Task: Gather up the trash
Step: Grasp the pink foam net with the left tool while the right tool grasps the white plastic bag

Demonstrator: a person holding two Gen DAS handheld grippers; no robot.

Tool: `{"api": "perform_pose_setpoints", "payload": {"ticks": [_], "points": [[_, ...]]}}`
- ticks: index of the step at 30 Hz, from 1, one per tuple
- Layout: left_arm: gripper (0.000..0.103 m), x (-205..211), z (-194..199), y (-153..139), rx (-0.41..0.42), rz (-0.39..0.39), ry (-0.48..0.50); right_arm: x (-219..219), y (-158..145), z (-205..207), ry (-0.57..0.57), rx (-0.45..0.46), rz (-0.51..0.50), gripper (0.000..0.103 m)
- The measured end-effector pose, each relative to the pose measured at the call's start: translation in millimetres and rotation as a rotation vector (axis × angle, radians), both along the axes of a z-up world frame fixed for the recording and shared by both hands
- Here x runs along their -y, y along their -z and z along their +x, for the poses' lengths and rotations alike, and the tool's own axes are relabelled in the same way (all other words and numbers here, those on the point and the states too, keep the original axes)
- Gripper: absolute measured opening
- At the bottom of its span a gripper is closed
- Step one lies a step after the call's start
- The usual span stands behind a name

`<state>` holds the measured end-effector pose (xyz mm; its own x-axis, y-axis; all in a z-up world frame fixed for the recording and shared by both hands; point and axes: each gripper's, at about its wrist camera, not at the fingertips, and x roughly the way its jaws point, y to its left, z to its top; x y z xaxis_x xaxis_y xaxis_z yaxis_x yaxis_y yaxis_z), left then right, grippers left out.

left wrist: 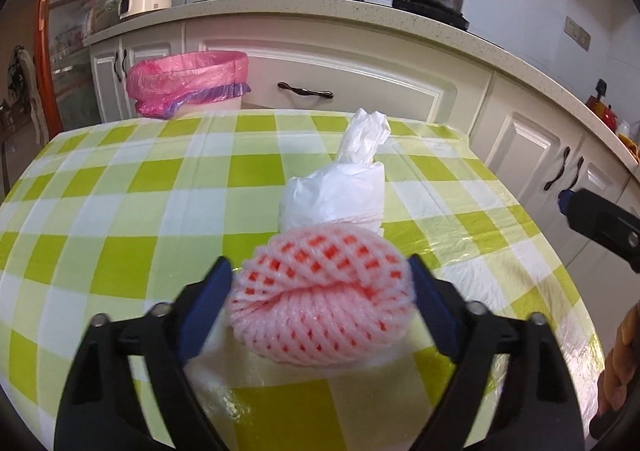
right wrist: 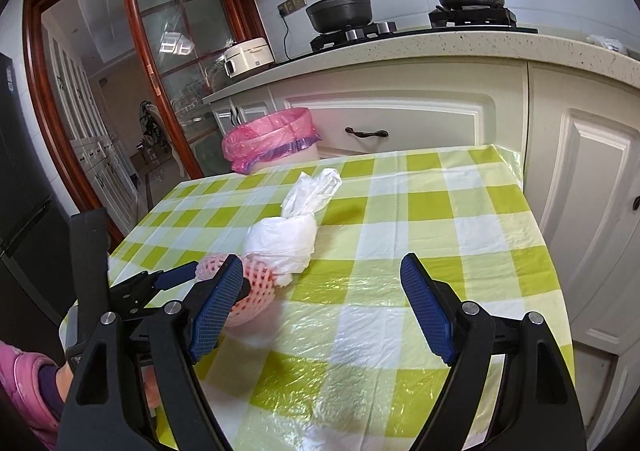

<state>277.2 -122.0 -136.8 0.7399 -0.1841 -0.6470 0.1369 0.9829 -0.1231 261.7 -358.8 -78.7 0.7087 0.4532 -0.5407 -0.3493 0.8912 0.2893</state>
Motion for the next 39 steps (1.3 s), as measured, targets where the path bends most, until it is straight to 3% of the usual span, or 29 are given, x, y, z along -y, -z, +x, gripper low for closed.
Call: {"api": "perform_pose_setpoints", "payload": {"ticks": [6, 11, 20, 28, 34, 37, 39], "points": [[0.047, -1, -9, -4, 0.048, 0.023, 0.056, -10, 6, 8, -0.005, -0.017, -0.011, 0.077], [0.036, -4, -21, -9, 0.083, 0.049, 0.098, -23, 16, 16, 0.003, -0.046, -0.011, 0.077], [0.034, -53, -38, -18, 0.109, 0.025, 0.043, -59, 32, 42, 0.001, -0.092, 0.007, 0.077], [0.034, -110, -33, -29, 0.123, -0.027, -0.06, -109, 49, 75, 0.01, -0.141, -0.038, 0.077], [0.034, -129, -34, -38, 0.152, -0.033, -0.077, -128, 62, 91, 0.029, -0.176, -0.082, 0.077], [0.035, -134, -33, -38, 0.153, -0.039, -0.088, -127, 63, 94, 0.038, -0.186, -0.084, 0.068], [0.035, -138, -34, -38, 0.152, -0.045, -0.096, -126, 63, 94, 0.044, -0.189, -0.087, 0.055]]}}
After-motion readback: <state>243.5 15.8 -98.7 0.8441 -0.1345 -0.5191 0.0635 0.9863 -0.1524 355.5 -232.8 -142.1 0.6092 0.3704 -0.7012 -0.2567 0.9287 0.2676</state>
